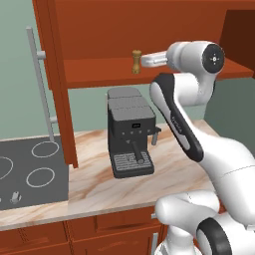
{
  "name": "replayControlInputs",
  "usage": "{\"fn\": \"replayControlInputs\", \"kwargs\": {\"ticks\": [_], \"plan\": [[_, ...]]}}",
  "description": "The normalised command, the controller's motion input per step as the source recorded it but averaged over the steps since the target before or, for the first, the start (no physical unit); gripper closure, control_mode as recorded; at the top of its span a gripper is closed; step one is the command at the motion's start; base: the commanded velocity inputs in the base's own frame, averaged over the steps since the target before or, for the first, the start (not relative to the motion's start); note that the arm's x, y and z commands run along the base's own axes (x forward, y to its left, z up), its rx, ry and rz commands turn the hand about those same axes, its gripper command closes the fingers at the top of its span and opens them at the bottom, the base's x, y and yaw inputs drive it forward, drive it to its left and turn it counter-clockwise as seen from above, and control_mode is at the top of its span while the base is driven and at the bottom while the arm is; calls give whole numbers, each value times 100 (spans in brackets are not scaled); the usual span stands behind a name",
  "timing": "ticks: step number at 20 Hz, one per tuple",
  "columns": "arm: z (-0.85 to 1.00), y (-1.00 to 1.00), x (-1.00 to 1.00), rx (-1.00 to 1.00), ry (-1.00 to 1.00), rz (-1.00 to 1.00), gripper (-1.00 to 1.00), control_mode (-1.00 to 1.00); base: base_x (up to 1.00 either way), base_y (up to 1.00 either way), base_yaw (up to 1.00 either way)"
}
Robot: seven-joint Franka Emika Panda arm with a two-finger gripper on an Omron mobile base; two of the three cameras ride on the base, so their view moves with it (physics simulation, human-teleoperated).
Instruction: Retrieve the shaker from the cabinet and place it next the steak on a plate on the dining table.
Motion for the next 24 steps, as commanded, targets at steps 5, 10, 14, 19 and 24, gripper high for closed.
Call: {"fn": "replayControlInputs", "kwargs": {"ticks": [5,10,14,19,24], "plan": [[0,0,25,0,0,0,-100,-100,0,0,0],[0,0,31,0,0,0,-100,-100,0,0,0],[0,4,34,0,0,0,-100,-100,0,0,0],[0,18,7,0,0,0,-100,-100,0,0,0],[-6,5,0,0,0,5,-100,-100,0,0,0]]}}
